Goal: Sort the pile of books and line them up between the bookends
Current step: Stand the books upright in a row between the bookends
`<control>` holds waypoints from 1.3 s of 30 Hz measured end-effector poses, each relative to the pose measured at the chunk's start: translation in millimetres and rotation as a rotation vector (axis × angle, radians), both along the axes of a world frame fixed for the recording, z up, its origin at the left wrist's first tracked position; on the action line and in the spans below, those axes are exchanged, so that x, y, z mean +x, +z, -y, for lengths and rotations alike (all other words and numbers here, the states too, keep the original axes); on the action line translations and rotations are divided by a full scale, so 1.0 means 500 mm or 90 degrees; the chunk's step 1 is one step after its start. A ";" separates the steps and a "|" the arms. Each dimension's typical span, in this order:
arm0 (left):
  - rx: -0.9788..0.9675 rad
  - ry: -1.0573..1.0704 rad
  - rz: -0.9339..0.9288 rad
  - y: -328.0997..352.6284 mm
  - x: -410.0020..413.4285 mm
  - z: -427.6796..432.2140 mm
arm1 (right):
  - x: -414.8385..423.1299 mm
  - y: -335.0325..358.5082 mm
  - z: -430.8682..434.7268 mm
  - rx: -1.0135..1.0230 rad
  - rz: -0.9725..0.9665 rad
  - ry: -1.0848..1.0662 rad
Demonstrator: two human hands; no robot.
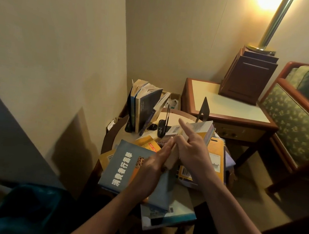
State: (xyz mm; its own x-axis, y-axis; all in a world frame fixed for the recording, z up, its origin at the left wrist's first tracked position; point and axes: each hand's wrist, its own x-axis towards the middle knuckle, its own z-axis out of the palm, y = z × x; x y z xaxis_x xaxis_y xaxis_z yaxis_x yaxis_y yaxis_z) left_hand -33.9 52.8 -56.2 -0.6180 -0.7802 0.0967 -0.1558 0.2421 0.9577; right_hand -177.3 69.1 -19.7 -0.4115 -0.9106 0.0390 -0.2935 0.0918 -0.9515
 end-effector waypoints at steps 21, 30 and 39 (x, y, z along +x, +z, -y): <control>-0.324 0.059 0.296 -0.011 -0.069 0.263 | -0.103 0.055 0.061 -0.049 -0.129 -0.021; -0.564 -0.067 0.673 -0.004 -0.095 0.454 | -0.094 0.069 0.194 -0.022 -0.173 0.019; -0.594 0.080 0.619 -0.024 -0.024 0.513 | -0.102 0.056 0.355 0.014 -0.152 -0.007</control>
State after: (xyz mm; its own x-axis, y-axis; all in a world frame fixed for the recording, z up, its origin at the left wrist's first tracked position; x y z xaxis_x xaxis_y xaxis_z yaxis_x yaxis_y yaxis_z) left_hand -46.0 -203.6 -68.1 -0.6689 -0.7199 0.1853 -0.7392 0.6705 -0.0635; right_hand -228.2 -108.5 8.5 -0.4032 -0.9076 0.1169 -0.5091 0.1163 -0.8528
